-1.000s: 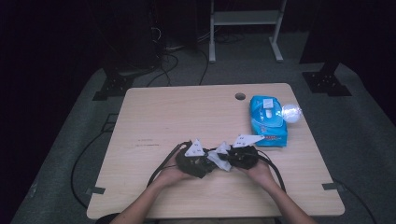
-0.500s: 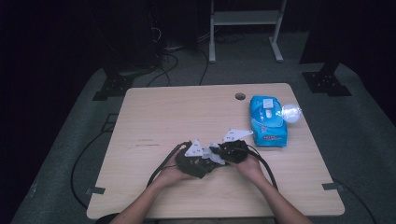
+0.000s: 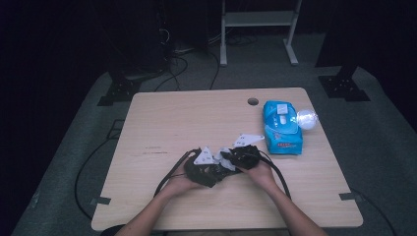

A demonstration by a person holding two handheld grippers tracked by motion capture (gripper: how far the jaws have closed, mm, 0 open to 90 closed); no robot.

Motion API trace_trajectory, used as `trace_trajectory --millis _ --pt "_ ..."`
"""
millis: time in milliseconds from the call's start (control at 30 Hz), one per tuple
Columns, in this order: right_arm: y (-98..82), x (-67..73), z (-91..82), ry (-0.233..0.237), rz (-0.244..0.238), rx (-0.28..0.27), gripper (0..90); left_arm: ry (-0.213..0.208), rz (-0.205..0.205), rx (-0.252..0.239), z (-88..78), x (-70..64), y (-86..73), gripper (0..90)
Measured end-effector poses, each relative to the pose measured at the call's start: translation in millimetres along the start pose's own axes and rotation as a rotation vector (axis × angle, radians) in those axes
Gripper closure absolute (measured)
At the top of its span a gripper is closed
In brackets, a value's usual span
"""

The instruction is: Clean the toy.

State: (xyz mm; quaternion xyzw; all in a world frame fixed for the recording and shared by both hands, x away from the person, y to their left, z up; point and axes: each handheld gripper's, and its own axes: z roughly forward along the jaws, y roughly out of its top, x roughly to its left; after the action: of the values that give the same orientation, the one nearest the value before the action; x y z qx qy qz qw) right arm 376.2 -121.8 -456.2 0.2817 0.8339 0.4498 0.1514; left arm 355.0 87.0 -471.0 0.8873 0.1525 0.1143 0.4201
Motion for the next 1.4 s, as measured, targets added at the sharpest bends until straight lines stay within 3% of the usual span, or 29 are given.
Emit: trace_trajectory --millis 133,267,333,433,533,733,833,900,1100,1200,1400 --pt "-6.9 -7.5 -9.0 -0.006 0.037 0.020 79.8 0.001 0.015 -0.001 -0.8 -0.1 1.8 24.3" --pt "-4.5 3.9 -8.0 0.040 0.034 -0.001 80.2 0.008 0.011 -0.003 0.3 -1.6 2.8 24.5" --pt "-1.5 12.1 -4.4 0.108 0.044 -0.019 80.1 0.008 0.015 0.007 0.6 -1.5 2.2 24.6" --pt "1.3 24.5 -0.9 0.168 0.008 -0.024 80.1 0.006 0.010 0.003 -0.1 -1.9 1.5 25.1" --pt "-0.8 26.0 -4.5 0.149 -0.039 0.003 80.1 0.006 0.014 0.006 -0.6 -1.6 0.4 25.3" --pt "-16.2 5.2 -24.0 0.074 0.003 0.026 80.2 0.006 0.020 -0.002 -1.0 -0.2 1.3 25.4" --pt "-18.5 5.9 -26.8 0.079 0.015 0.024 80.2 0.005 0.021 -0.001 -0.9 -0.2 1.4 25.4" --pt "-15.4 14.1 -22.8 0.104 -0.002 0.018 80.2 0.008 0.013 0.002 0.2 -0.8 0.7 25.4" --pt "-3.9 37.9 -1.8 0.218 -0.024 -0.007 80.2 0.008 0.026 0.018 0.6 -0.8 0.0 25.4" --pt "-0.3 41.6 3.3 0.213 -0.063 0.013 80.3 0.004 0.020 0.015 0.6 -0.6 -1.4 25.5" --pt "-6.0 25.5 -9.8 0.145 -0.058 0.023 80.1 0.003 0.018 0.014 0.6 -0.7 -1.6 25.5"
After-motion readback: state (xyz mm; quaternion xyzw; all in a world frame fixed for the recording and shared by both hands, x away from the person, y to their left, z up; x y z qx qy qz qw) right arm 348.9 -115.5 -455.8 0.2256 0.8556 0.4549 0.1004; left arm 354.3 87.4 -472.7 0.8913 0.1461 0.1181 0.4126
